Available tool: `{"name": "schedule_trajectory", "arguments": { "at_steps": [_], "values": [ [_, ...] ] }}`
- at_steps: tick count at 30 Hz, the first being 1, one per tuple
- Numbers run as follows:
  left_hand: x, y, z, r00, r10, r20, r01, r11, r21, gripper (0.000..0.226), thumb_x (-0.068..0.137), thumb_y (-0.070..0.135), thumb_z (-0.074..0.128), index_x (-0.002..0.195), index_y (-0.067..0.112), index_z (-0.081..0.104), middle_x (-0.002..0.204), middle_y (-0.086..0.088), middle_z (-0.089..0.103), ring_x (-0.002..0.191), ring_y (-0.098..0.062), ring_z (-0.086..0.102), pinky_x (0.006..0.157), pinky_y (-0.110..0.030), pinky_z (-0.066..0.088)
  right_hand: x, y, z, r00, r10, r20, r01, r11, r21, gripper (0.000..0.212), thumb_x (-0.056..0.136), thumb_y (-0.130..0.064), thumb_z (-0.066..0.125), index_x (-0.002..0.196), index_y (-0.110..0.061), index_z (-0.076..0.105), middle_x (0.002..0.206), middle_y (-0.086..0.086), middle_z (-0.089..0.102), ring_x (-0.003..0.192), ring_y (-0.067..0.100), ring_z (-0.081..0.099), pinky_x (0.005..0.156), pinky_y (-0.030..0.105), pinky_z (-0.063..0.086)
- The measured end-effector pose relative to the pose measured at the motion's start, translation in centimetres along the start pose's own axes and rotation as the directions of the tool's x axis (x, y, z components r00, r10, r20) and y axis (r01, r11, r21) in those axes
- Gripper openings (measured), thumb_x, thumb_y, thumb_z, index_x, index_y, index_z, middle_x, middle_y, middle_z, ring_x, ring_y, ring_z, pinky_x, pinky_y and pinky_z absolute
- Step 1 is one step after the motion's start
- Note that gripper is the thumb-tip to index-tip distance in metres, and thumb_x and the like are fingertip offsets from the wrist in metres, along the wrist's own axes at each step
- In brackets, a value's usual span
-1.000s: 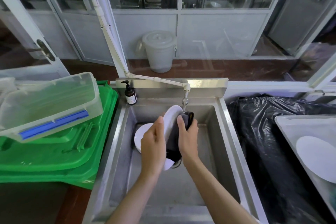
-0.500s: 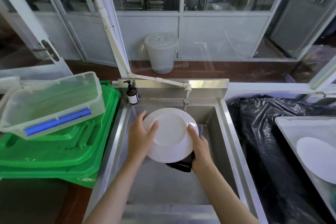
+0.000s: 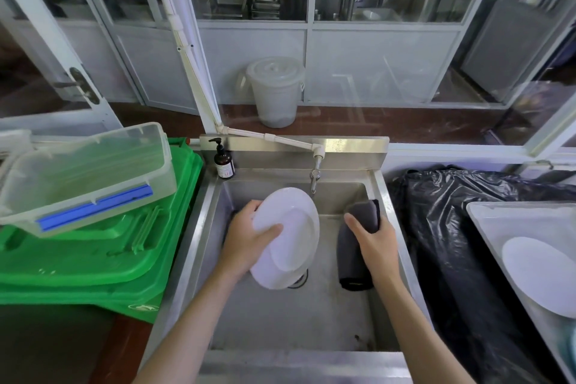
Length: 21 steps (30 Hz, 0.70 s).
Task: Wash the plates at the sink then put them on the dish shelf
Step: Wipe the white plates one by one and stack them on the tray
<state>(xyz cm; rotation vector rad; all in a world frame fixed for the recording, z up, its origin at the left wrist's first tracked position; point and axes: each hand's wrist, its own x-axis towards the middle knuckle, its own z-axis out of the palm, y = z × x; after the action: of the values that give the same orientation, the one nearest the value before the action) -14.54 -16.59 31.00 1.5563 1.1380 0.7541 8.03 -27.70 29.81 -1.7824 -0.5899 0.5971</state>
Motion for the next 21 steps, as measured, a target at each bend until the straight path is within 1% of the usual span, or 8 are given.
{"name": "schedule_trajectory", "arguments": {
  "at_steps": [2, 4, 7, 12, 15, 17, 19, 21],
  "values": [
    [-0.7, 0.8, 1.4, 0.998, 0.041, 0.039, -0.046, 0.992, 0.114, 0.036, 0.074, 0.033, 0.078, 0.106, 0.029, 0.063, 0.095, 0.012, 0.072, 0.090, -0.010, 0.067, 0.074, -0.024, 0.050, -0.7, -2.3, 1.1, 0.988, -0.155, 0.011, 0.155, 0.988, 0.029, 0.022, 0.087, -0.035, 0.082, 0.099, -0.027, 0.065, 0.090, -0.009, 0.072, 0.087, 0.010, 0.070, 0.072, 0.025, 0.056],
    [-1.5, 1.7, 3.0, 0.992, 0.071, 0.102, -0.087, 0.982, 0.165, 0.034, 0.078, 0.029, 0.080, 0.107, 0.031, 0.063, 0.093, 0.015, 0.073, 0.090, -0.009, 0.067, 0.077, -0.026, 0.052, -1.9, -4.5, 2.6, 0.953, -0.293, 0.077, 0.290, 0.956, 0.049, 0.024, 0.086, -0.034, 0.083, 0.104, -0.031, 0.067, 0.091, -0.015, 0.073, 0.086, 0.002, 0.070, 0.072, 0.016, 0.054],
    [-2.8, 2.6, 4.4, 0.975, 0.114, 0.190, -0.150, 0.971, 0.188, 0.041, 0.082, 0.035, 0.077, 0.119, 0.038, 0.060, 0.097, 0.017, 0.075, 0.093, -0.007, 0.070, 0.085, -0.037, 0.055, -2.4, -5.5, 4.4, 0.850, -0.510, 0.134, 0.523, 0.848, -0.085, 0.025, 0.085, -0.039, 0.082, 0.094, -0.025, 0.063, 0.082, -0.013, 0.068, 0.079, 0.008, 0.067, 0.071, 0.024, 0.053],
    [-4.3, 2.8, 4.2, 0.983, 0.147, 0.106, -0.166, 0.965, 0.203, 0.036, 0.084, 0.025, 0.083, 0.096, 0.041, 0.054, 0.095, 0.029, 0.064, 0.086, 0.002, 0.058, 0.074, -0.012, 0.043, -0.2, -4.7, 3.4, 0.938, -0.344, -0.051, 0.339, 0.937, -0.080, 0.019, 0.091, -0.040, 0.074, 0.089, -0.025, 0.062, 0.078, -0.014, 0.068, 0.078, 0.002, 0.065, 0.071, 0.029, 0.051],
    [-4.5, 3.5, 4.7, 0.987, 0.111, 0.117, -0.138, 0.958, 0.252, 0.034, 0.084, 0.032, 0.082, 0.098, 0.039, 0.052, 0.082, 0.017, 0.068, 0.080, -0.008, 0.058, 0.063, -0.015, 0.041, -1.1, -4.8, 3.7, 0.905, -0.420, 0.071, 0.424, 0.904, -0.057, 0.016, 0.092, -0.034, 0.074, 0.103, -0.029, 0.063, 0.090, -0.020, 0.070, 0.089, -0.003, 0.066, 0.076, 0.017, 0.049],
    [-4.5, 4.0, 4.9, 0.982, 0.097, 0.161, -0.142, 0.946, 0.292, 0.035, 0.085, 0.033, 0.080, 0.102, 0.040, 0.050, 0.075, 0.011, 0.068, 0.075, -0.010, 0.060, 0.056, -0.017, 0.040, -2.1, -4.6, 4.2, 0.856, -0.497, 0.141, 0.511, 0.856, -0.082, 0.025, 0.089, -0.041, 0.076, 0.103, -0.025, 0.063, 0.094, -0.015, 0.071, 0.092, 0.004, 0.068, 0.078, 0.020, 0.052],
    [-4.6, 4.1, 4.7, 0.974, 0.109, 0.200, -0.167, 0.938, 0.304, 0.033, 0.086, 0.033, 0.078, 0.100, 0.038, 0.048, 0.068, 0.015, 0.063, 0.066, -0.010, 0.057, 0.053, -0.019, 0.038, -2.2, -4.1, 4.3, 0.862, -0.494, 0.116, 0.505, 0.857, -0.102, 0.030, 0.087, -0.047, 0.076, 0.102, -0.024, 0.064, 0.093, -0.013, 0.071, 0.090, 0.007, 0.068, 0.079, 0.027, 0.054],
    [-4.8, 4.0, 4.2, 0.968, 0.135, 0.211, -0.194, 0.935, 0.296, 0.031, 0.088, 0.032, 0.078, 0.093, 0.033, 0.047, 0.066, 0.018, 0.057, 0.059, -0.010, 0.047, 0.053, -0.020, 0.035, -1.4, -3.3, 3.8, 0.924, -0.381, 0.000, 0.381, 0.923, -0.052, 0.023, 0.088, -0.044, 0.077, 0.103, -0.030, 0.066, 0.092, -0.016, 0.072, 0.090, 0.002, 0.068, 0.082, 0.029, 0.055]
  ]
}}
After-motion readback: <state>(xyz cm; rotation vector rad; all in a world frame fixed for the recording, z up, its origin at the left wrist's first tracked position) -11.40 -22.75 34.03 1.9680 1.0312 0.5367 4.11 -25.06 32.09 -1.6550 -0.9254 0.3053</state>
